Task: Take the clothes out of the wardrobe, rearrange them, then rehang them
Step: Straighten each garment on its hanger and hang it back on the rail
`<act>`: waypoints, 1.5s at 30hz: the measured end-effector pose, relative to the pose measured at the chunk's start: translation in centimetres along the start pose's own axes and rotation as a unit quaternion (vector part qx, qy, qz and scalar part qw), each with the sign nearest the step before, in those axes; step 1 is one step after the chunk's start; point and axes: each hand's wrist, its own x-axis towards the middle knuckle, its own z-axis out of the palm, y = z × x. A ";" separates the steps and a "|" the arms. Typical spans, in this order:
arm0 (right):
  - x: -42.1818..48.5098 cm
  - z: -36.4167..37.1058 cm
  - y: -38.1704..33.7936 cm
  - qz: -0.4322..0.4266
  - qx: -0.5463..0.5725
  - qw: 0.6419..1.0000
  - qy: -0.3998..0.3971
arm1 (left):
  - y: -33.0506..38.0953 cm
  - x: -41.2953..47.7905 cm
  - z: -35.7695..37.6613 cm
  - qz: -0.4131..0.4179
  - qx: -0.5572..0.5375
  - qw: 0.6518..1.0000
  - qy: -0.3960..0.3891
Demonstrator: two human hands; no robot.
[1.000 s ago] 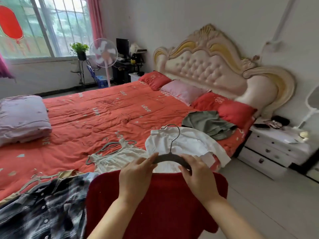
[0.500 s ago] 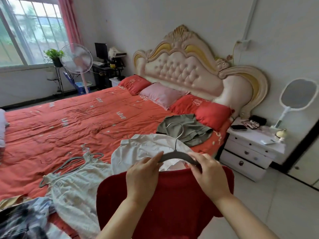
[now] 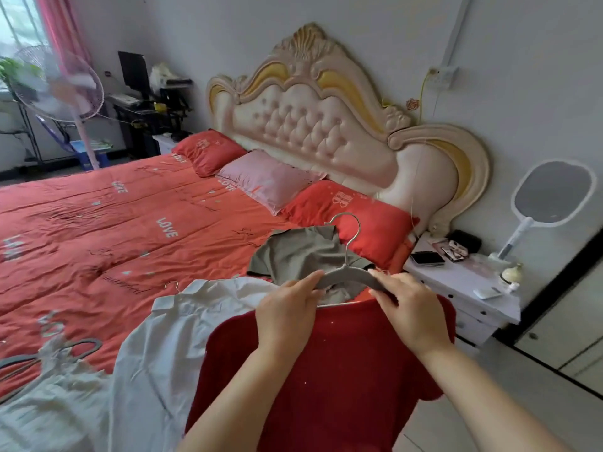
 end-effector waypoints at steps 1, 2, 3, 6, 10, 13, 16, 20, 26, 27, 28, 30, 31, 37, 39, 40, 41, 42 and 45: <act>1.5 0.8 1.4 -0.003 -0.002 1.000 -0.001 | 0.1 1.6 1.0 -0.016 -0.018 0.999 -0.024; 3.0 1.5 2.7 -0.007 -0.004 1.000 0.001 | 0.1 3.2 2.2 -0.028 -0.032 0.998 -0.041; 4.5 2.2 3.9 -0.010 -0.007 1.000 0.001 | 0.2 4.8 3.4 -0.032 -0.041 0.998 -0.048; 8.5 4.1 7.4 -0.015 -0.017 1.000 0.007 | 0.4 9.2 6.6 -0.037 -0.055 0.997 -0.046; 13.8 7.8 11.9 -0.026 -0.015 1.000 -0.009 | -0.9 14.6 11.6 -0.048 -0.049 0.997 -0.045; 18.2 12.1 15.4 -0.046 -0.002 0.999 -0.018 | -2.4 19.2 15.6 -0.077 -0.029 0.995 -0.061; 22.7 18.1 19.3 -0.072 0.018 0.996 -0.043 | -5.1 23.5 20.4 -0.122 -0.017 0.991 -0.058; 27.9 27.6 24.5 -0.091 0.054 0.989 -0.108 | -9.1 28.6 27.0 -0.193 0.021 0.979 -0.062; 32.2 39.5 29.3 -0.084 0.099 0.967 -0.221 | -15.1 33.7 34.4 -0.308 0.066 0.943 -0.106; 32.7 41.2 29.6 -0.082 0.108 0.962 -0.239 | -16.2 34.4 35.3 -0.325 0.077 0.935 -0.119; 33.1 42.9 30.0 -0.081 0.119 0.956 -0.257 | -17.3 35.0 36.2 -0.343 0.086 0.927 -0.129; 33.7 45.8 30.3 -0.078 0.136 0.945 -0.287 | -19.5 35.8 37.8 -0.370 0.095 0.914 -0.139; 34.0 47.2 30.4 -0.075 0.143 0.941 -0.298 | -20.6 36.2 38.5 -0.377 0.097 0.910 -0.141; 35.5 54.6 30.1 -0.056 0.156 0.926 -0.340 | -26.2 38.8 41.6 -0.401 0.133 0.896 -0.137; 35.7 56.9 29.9 -0.038 0.151 0.924 -0.350 | -28.2 39.3 42.7 -0.401 0.134 0.898 -0.117; 35.7 58.0 29.7 -0.027 0.145 0.919 -0.365 | -29.3 39.3 43.3 -0.403 0.136 0.898 -0.114; 35.7 59.1 29.7 -0.023 0.127 0.911 -0.393 | -30.2 39.2 44.0 -0.406 0.144 0.894 -0.125; 35.7 60.2 29.6 -0.024 0.105 0.900 -0.423 | -31.1 38.9 44.6 -0.408 0.156 0.887 -0.148; 34.7 62.2 29.4 -0.010 0.081 0.868 -0.490 | -32.5 37.3 46.0 -0.421 0.174 0.867 -0.202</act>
